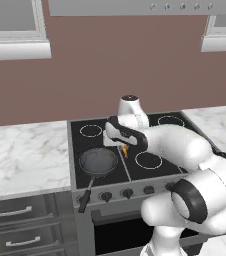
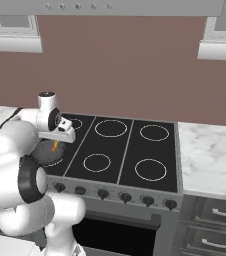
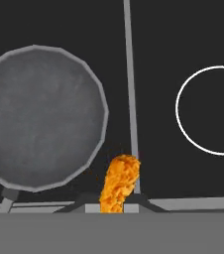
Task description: Place the shrimp on the plate and place the potato on the same plate.
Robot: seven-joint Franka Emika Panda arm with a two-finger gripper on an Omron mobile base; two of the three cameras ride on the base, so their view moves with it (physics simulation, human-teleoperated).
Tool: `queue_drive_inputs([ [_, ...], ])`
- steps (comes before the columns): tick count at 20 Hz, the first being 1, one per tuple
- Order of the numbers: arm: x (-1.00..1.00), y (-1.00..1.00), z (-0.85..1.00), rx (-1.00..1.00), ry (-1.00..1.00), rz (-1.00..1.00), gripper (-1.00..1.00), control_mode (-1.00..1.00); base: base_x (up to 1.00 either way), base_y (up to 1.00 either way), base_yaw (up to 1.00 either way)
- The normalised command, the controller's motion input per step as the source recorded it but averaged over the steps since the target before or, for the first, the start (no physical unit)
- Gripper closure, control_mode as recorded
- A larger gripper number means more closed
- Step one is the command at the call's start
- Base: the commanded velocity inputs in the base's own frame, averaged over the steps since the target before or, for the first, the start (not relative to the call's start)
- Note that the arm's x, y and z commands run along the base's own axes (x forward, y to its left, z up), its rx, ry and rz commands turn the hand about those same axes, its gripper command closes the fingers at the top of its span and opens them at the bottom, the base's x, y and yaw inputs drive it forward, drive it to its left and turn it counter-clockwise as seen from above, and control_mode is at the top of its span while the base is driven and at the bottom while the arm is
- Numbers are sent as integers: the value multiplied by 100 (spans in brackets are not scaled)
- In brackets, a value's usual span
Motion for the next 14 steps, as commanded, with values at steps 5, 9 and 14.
queue_drive_inputs([
  [5,-62,-86,16,0,-5,0,100,-100,0,0,0],
  [9,-44,-71,33,0,0,0,100,-100,0,0,0],
  [14,-38,-52,38,0,0,0,100,-100,0,0,0],
])
